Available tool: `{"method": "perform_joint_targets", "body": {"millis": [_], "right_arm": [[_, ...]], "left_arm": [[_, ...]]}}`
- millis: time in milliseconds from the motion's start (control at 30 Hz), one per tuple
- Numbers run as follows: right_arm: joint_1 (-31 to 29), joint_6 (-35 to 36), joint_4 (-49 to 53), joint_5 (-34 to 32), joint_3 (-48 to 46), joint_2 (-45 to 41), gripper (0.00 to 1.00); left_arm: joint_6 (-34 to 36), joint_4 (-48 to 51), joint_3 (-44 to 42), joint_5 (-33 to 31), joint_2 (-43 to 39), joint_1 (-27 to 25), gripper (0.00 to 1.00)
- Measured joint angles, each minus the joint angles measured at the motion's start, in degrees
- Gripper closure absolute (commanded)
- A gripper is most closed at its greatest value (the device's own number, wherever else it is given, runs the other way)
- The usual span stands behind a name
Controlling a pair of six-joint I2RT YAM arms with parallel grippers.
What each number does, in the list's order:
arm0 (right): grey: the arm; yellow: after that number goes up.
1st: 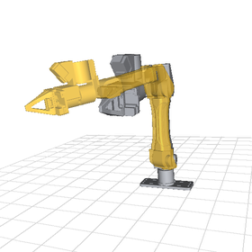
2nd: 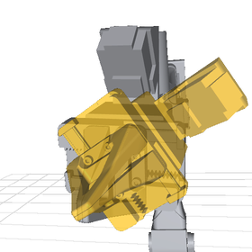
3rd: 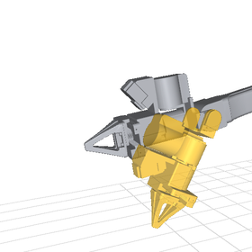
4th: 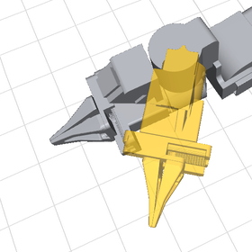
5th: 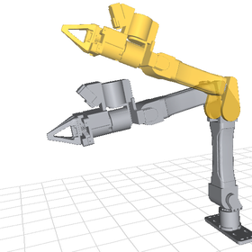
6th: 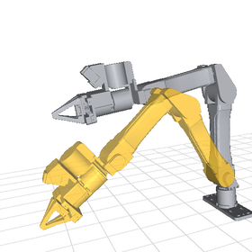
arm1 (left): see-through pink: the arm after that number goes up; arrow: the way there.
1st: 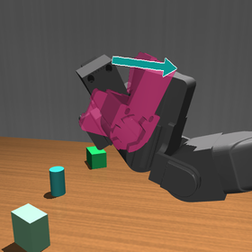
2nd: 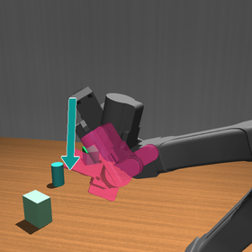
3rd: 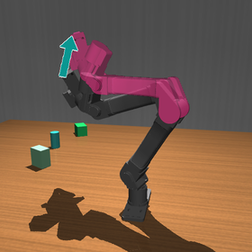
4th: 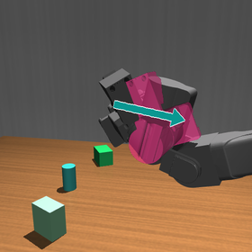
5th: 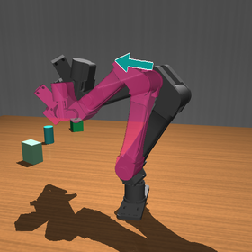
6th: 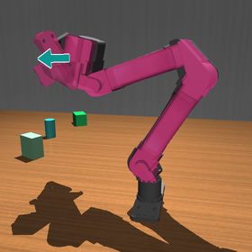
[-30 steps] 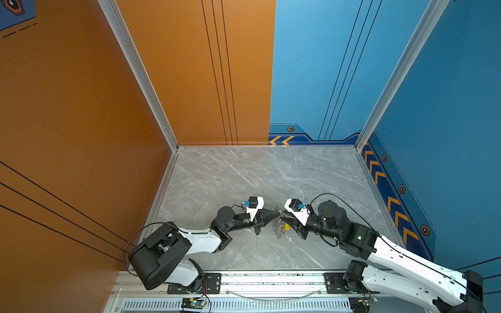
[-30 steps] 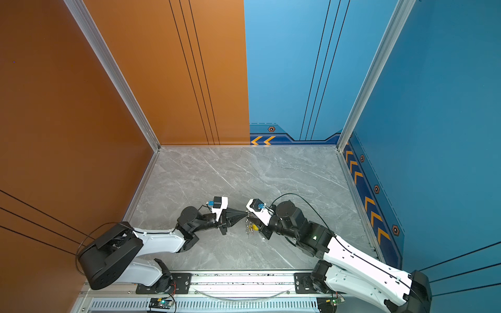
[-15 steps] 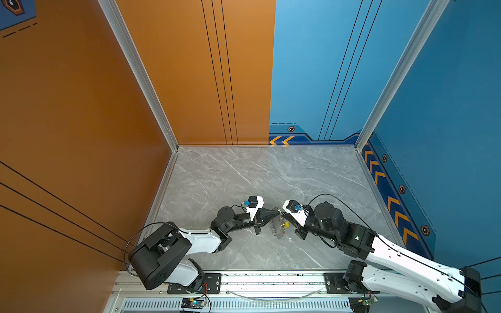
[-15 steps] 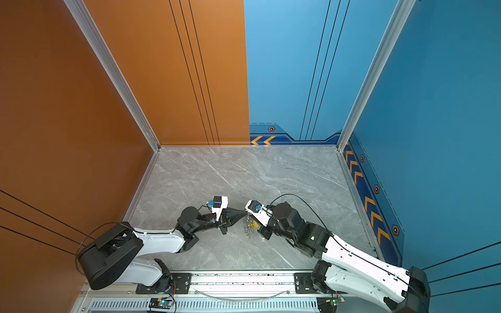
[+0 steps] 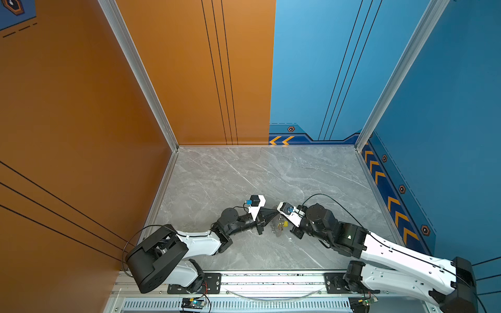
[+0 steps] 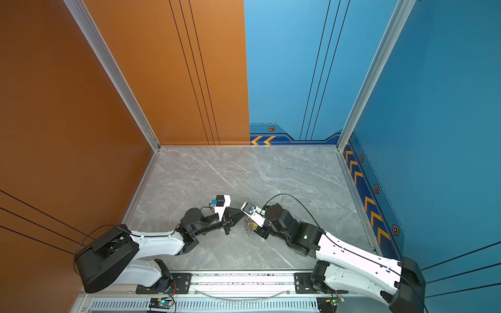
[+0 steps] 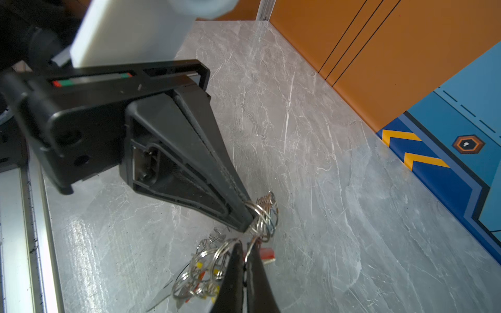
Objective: Put the keys on the keyring
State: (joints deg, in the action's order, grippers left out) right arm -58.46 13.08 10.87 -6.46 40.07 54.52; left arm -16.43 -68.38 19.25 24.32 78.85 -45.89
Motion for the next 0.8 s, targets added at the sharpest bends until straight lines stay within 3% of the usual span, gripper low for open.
{"method": "perform_joint_targets", "body": {"millis": [367, 667, 800], "right_arm": [[-1.5, 1.1, 0.2, 2.4, 0.0, -2.2, 0.71], [-0.4, 0.9, 5.8, 5.3, 2.7, -8.7, 0.67], [1.8, 0.2, 7.2, 6.0, 4.0, -9.3, 0.71]], "left_arm": [[0.1, 1.2, 1.3, -2.0, -0.5, -1.0, 1.0], [1.6, 0.4, 1.6, 0.5, -1.4, -0.9, 1.0], [2.3, -0.3, 1.6, 3.0, -1.6, -0.8, 1.0]]}}
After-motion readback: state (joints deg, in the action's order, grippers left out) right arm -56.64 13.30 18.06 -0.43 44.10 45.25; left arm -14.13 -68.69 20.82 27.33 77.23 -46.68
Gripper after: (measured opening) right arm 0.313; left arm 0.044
